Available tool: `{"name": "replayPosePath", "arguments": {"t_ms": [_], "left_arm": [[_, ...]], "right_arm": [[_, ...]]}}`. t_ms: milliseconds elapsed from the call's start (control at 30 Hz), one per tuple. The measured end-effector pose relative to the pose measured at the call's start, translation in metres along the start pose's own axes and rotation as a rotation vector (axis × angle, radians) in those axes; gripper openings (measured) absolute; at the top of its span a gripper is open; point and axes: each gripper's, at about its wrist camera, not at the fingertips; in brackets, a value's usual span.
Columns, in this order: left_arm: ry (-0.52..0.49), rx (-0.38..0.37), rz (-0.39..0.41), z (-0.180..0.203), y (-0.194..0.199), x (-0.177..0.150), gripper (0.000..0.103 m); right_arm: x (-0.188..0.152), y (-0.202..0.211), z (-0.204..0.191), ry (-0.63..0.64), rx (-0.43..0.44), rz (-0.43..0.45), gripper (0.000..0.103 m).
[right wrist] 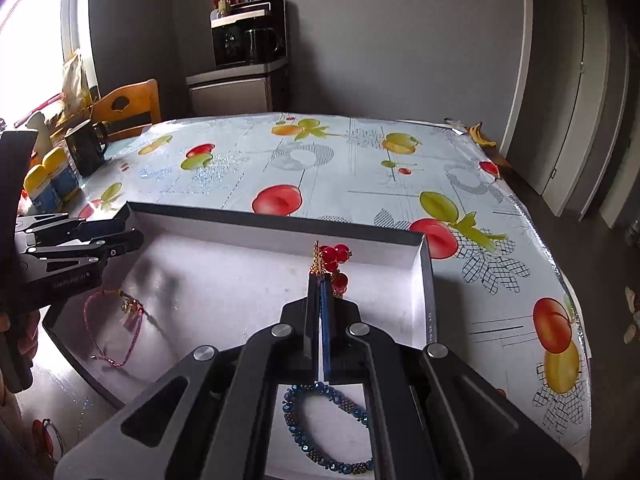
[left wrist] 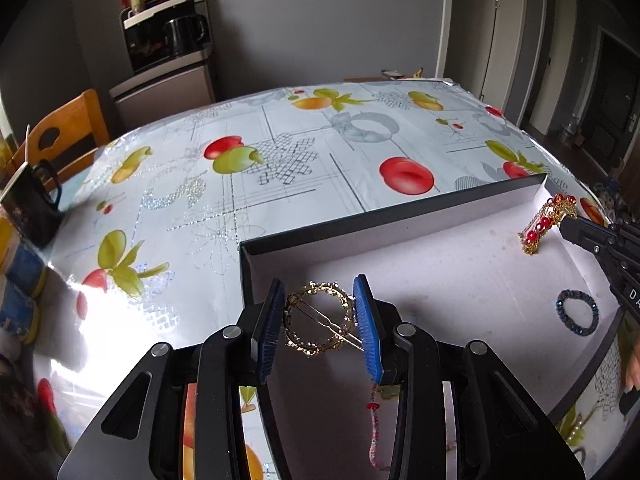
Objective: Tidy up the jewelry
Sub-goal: 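Lower the brooch and pendant into the black box and open both tools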
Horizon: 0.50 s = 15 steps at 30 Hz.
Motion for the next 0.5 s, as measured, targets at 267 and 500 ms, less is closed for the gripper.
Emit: {"name": "replayPosePath", "arguments": {"t_ms": [267, 500], "left_arm": [[-0.026, 0.0, -0.001, 0.006, -0.006, -0.001, 0.037], [-0.047, -0.004, 0.0, 0.009, -0.006, -0.001, 0.038]], "right_arm": [[-0.012, -0.022, 0.002, 0.008, -0.024, -0.084, 0.001], [-0.015, -0.021, 0.003, -0.004, -0.012, -0.098, 0.001]]}}
Point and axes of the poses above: each gripper's, at about its wrist camera, not at the fingertips, and y roughly against the way its jaws point, z to its right, x to its top, and after that the axes turned 15 degrees about -y, right-handed
